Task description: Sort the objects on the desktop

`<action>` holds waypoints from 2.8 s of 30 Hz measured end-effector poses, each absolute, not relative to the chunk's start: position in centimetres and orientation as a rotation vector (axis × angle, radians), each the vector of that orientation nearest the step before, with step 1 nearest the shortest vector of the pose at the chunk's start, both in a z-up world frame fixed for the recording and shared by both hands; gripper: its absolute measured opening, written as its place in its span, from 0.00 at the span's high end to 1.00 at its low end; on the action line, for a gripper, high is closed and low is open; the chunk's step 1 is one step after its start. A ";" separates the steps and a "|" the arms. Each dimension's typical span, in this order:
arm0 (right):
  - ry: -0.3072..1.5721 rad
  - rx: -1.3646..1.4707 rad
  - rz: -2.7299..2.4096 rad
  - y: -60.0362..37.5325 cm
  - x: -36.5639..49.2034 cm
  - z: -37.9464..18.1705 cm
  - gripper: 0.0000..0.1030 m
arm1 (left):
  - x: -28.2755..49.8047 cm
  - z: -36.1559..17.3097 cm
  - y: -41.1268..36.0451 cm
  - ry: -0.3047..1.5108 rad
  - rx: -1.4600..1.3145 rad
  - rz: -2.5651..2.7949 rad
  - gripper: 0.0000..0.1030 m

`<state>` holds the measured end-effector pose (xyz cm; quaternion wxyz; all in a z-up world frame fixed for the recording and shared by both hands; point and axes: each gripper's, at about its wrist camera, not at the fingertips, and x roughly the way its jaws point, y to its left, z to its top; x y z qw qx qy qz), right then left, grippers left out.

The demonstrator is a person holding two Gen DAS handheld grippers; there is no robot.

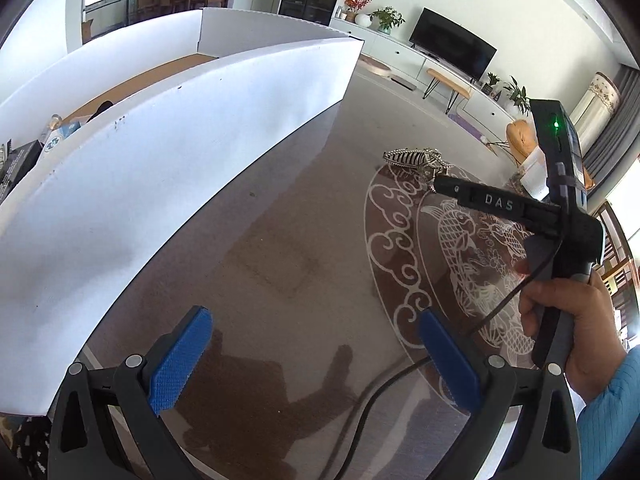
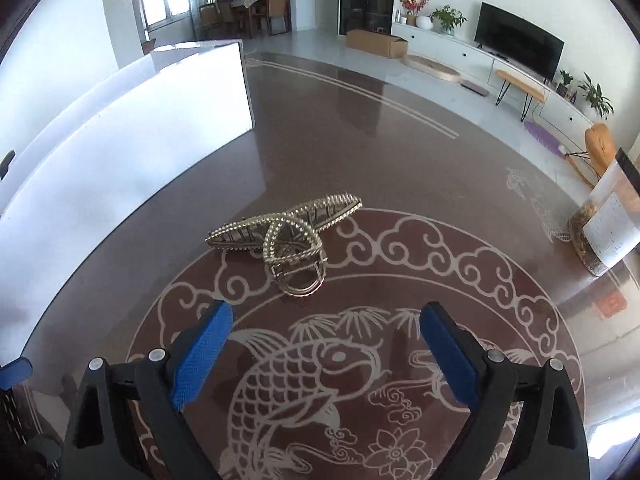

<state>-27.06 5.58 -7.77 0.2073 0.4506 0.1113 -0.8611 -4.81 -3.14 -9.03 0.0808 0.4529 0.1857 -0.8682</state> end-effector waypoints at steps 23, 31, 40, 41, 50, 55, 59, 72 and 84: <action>0.276 1.231 -2.228 -1.3 -23.4 -9.9 0.37 | -3.8 -9.0 -4.8 0.634 1.311 -2.584 0.00; 0.067 1.156 -2.382 6.2 -15.9 -7.8 0.10 | -2.3 -8.2 -5.5 0.794 1.278 -2.642 0.00; 0.055 1.148 -2.544 19.8 -8.7 -3.2 0.06 | -4.1 -9.0 -1.5 0.702 1.513 -2.752 0.00; 0.095 1.175 -2.557 21.1 -7.5 -3.5 0.05 | -4.5 -9.4 -1.1 0.704 1.552 -2.753 0.00; 0.014 1.371 -2.560 28.5 -3.2 -8.7 0.04 | -5.6 -9.9 1.3 0.437 1.622 -2.766 0.00; 0.128 1.360 -2.626 26.2 -5.6 -11.1 0.00 | -6.1 -10.7 1.3 0.307 1.652 -2.724 0.00; 0.160 1.358 -2.634 25.5 -6.0 -11.3 0.00 | -7.4 -10.6 1.6 0.226 1.598 -2.737 0.00; 0.160 1.359 -2.633 25.4 -6.0 -11.4 0.00 | -11.8 -11.7 5.8 -0.132 1.588 -2.872 0.00; 0.161 1.358 -2.633 25.5 -6.0 -11.4 0.00 | -13.0 -11.6 6.3 -0.197 1.538 -2.994 0.00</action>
